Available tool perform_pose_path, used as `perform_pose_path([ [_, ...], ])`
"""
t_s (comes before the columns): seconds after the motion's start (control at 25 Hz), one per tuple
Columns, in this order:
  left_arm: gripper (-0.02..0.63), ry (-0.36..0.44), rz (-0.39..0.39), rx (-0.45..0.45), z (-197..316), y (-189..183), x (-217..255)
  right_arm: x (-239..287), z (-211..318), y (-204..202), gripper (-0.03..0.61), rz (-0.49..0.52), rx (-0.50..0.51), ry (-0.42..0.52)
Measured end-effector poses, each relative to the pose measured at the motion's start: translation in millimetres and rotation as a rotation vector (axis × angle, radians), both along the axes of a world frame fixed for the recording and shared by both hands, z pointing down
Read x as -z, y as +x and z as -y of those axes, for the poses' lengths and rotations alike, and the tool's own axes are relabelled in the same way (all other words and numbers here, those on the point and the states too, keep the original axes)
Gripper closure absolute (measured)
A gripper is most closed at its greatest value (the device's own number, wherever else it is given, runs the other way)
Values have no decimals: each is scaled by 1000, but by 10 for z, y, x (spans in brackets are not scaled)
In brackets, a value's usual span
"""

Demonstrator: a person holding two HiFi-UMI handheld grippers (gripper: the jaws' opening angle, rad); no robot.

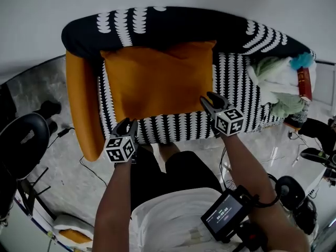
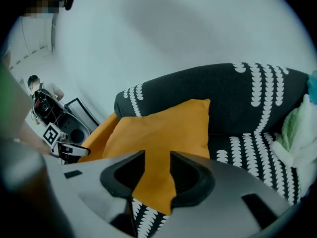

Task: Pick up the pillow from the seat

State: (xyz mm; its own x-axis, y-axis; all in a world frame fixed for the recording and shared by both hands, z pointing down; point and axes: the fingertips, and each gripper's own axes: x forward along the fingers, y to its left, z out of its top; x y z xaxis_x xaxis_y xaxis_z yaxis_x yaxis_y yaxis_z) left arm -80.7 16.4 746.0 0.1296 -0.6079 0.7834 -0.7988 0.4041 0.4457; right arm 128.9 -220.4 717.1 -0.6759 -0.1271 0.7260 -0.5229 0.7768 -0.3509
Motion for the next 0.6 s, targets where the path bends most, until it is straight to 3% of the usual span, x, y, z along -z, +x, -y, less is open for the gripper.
perform_pose_path([
  [0.16, 390, -34, 18, -2, 163, -18, -178, -105, 121, 47, 362, -18, -48, -27],
  [0.28, 306, -46, 34, 48, 261, -138, -265, -201, 239, 90, 312, -30, -92, -41],
  [0.48, 242, -42, 33, 98, 372, -450, -432, -371, 426, 70, 210, -14, -184, -97],
  [0.6, 230, -14, -29, 156, 453, -614, -504, -467, 463, 89, 167, -52, -190, -98],
])
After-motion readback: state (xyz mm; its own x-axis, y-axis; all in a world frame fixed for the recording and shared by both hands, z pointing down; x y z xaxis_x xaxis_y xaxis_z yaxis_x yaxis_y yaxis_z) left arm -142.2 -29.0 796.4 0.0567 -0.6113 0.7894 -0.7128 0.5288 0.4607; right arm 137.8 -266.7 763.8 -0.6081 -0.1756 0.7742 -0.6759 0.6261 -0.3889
